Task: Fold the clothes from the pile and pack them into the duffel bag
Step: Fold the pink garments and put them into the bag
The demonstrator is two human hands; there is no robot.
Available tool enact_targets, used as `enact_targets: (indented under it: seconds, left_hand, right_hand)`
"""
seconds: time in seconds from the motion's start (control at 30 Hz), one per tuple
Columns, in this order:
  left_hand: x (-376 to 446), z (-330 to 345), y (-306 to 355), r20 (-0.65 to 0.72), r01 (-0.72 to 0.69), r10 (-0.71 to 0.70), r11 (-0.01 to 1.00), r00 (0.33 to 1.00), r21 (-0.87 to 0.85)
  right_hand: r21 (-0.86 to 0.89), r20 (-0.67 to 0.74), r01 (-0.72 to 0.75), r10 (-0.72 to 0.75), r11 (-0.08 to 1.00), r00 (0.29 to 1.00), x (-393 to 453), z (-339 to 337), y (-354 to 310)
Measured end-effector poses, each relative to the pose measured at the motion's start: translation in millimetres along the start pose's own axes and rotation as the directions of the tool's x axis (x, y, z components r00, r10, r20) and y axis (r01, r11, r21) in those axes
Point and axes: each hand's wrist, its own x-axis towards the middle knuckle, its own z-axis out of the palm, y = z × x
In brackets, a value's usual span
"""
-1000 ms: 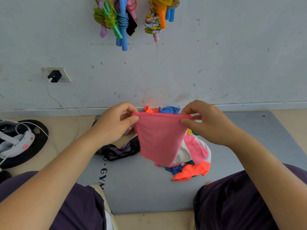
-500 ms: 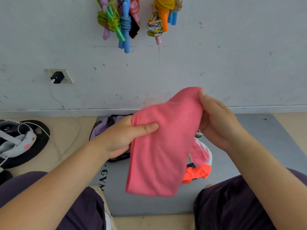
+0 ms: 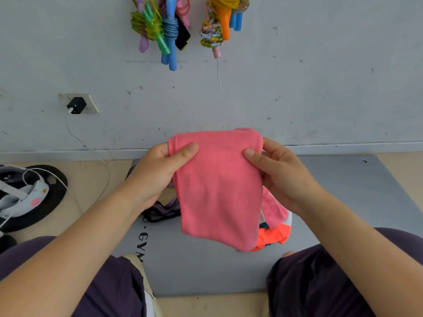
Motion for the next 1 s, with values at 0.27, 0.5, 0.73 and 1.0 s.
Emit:
enact_targets:
  seconds: [0.27, 0.5, 0.73, 1.0]
  left_hand:
    - [5, -5, -3, -0.195, -0.144, 0.139, 0.990, 0.971, -0.009]
    - [4, -13, -2, 0.047, -0.181, 0.176, 0.976, 0.983, 0.119]
    - [5, -16, -7, -0.033, -0.184, 0.231, 0.847, 0.972, 0.499]
    - [5, -19, 0, -0.049, -0.151, 0.222, 0.793, 0.974, 0.589]
  right_hand:
    - [-0.117, -0.106, 0.126, -0.139, 0.985, 0.985, 1, -3, -2]
    - [-0.242, -0.002, 0.130, -0.135, 0.961, 0.991, -1, -10, -9]
    - [-0.612, -0.019, 0.129, -0.178, 0.780, 0.984, -1, -8, -8]
    - [-0.766, -0.038, 0.121, -0.233, 0.631, 0.972, 3, -15, -10]
